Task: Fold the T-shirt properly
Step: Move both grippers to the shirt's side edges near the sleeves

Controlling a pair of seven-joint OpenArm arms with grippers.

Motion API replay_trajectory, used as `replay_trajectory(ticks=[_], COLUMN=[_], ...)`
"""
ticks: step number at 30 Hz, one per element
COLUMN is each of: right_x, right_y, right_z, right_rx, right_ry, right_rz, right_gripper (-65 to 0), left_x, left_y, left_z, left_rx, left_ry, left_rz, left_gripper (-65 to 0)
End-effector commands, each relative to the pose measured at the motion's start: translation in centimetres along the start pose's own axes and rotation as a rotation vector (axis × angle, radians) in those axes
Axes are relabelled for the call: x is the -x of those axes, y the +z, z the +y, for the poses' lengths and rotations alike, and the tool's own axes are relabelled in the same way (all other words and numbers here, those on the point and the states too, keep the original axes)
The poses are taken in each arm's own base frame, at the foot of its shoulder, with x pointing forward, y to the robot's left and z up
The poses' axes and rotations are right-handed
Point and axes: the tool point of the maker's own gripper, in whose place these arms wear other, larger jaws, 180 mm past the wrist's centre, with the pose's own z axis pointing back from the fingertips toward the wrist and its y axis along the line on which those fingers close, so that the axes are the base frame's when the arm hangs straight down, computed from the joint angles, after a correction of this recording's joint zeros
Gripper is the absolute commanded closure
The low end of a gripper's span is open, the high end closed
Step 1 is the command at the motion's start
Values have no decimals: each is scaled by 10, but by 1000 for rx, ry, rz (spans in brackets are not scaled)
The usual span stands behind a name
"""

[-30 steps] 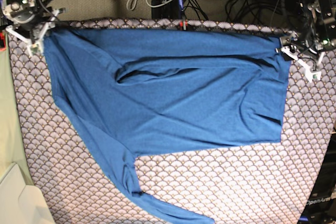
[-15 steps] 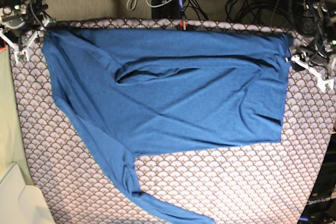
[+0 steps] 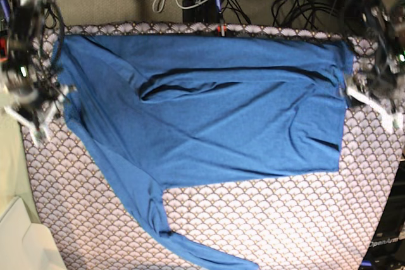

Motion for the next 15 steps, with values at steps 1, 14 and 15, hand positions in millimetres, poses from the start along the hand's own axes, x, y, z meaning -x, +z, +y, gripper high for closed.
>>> replay_trajectory(ticks=[1, 14, 15], right_x=[-27, -52, -52], right_y=[-2, -76, -79], right_z=[-10, 2, 4], right_rx=[12, -107, -115], right_ry=[11, -74, -83], right_rz=[-62, 30, 26], right_gripper=[-292, -292, -292], left_x=[-18, -91, -91], left_y=[5, -9, -17], left_z=[3, -16, -17], left_rx=[-9, 51, 58], left_ry=[-7, 40, 51], left_rz=[-54, -178, -161], left_gripper=[-381, -381, -381])
